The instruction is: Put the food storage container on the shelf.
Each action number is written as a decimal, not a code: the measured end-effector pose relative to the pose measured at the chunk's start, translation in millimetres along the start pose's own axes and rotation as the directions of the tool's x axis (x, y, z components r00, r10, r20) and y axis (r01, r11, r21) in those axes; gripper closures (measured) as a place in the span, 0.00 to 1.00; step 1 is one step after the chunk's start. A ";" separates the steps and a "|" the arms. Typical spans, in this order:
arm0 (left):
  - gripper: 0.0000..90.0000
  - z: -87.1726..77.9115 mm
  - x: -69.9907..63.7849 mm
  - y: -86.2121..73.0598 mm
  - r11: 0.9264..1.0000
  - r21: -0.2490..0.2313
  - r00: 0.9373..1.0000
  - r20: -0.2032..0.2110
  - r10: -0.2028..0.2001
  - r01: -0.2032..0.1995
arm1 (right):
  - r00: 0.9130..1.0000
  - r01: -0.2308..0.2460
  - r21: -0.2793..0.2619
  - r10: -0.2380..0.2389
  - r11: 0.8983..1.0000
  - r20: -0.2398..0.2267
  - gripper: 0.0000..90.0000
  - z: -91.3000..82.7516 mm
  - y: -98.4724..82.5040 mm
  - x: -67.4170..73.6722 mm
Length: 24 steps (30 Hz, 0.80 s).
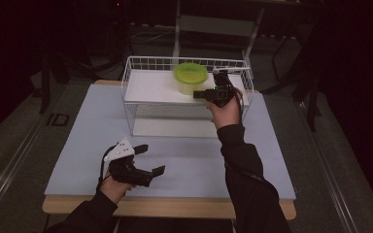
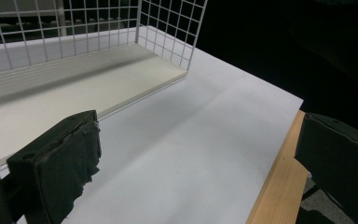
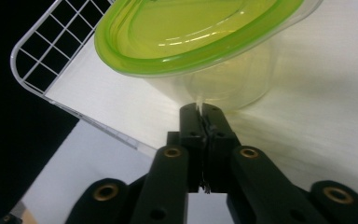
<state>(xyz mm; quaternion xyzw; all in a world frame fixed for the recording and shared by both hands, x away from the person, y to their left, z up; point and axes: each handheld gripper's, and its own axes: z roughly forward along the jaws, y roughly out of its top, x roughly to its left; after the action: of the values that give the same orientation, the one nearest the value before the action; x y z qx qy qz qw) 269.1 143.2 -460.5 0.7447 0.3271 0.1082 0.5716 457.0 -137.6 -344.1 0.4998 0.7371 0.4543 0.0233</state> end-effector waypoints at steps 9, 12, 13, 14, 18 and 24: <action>0.01 0.5 3.3 -1.7 1.000 -0.009 1.000 -0.001 0.004 -0.004 | 0.999 0.031 -0.004 -0.031 1.000 -0.012 0.93 -6.0 -7.9 11.3; 0.01 -1.6 3.6 -0.5 1.000 -0.014 1.000 -0.003 0.003 -0.003 | 0.997 0.073 0.001 -0.073 0.997 -0.007 0.89 -12.0 -14.4 19.5; 0.01 -2.7 3.8 0.8 1.000 -0.012 1.000 -0.003 0.003 -0.003 | 0.997 0.073 0.001 -0.073 0.997 -0.007 0.89 -12.0 -14.4 19.5; 0.01 -4.2 4.1 2.1 1.000 -0.020 1.000 -0.004 0.003 -0.003 | 0.996 0.087 0.000 -0.087 0.996 -0.008 0.86 -13.9 -16.7 22.2; 0.01 -11.0 6.5 8.1 1.000 -0.026 1.000 -0.006 -0.007 0.007 | 0.990 0.139 -0.015 -0.139 0.990 -0.005 0.72 -25.1 -26.4 33.9; 0.01 -22.8 3.1 10.3 1.000 -0.006 1.000 -0.013 0.017 -0.017 | 0.981 0.196 -0.050 -0.195 0.979 0.020 0.51 -33.6 -38.2 41.0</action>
<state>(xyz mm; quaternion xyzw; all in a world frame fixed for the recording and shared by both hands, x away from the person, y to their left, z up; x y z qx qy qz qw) 263.0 161.5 -444.3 0.7450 0.3239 0.1190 0.5709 392.7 -131.6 -333.7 0.4273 0.7705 0.4651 0.0863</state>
